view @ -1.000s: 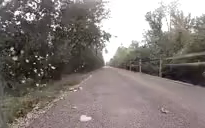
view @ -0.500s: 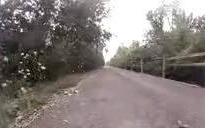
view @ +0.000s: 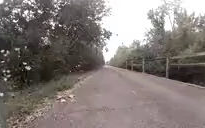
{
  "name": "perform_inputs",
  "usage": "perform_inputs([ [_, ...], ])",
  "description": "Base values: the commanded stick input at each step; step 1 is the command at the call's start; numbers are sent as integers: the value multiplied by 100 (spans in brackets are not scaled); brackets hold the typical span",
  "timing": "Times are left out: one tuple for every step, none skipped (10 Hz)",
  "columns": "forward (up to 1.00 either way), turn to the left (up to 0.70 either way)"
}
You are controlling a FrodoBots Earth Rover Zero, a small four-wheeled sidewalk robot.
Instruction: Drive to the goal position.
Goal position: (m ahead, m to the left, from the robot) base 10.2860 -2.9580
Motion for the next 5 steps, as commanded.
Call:
perform_inputs([
  [70, 0],
  [70, 0],
  [70, 0],
  [70, 0],
  [70, -5],
])
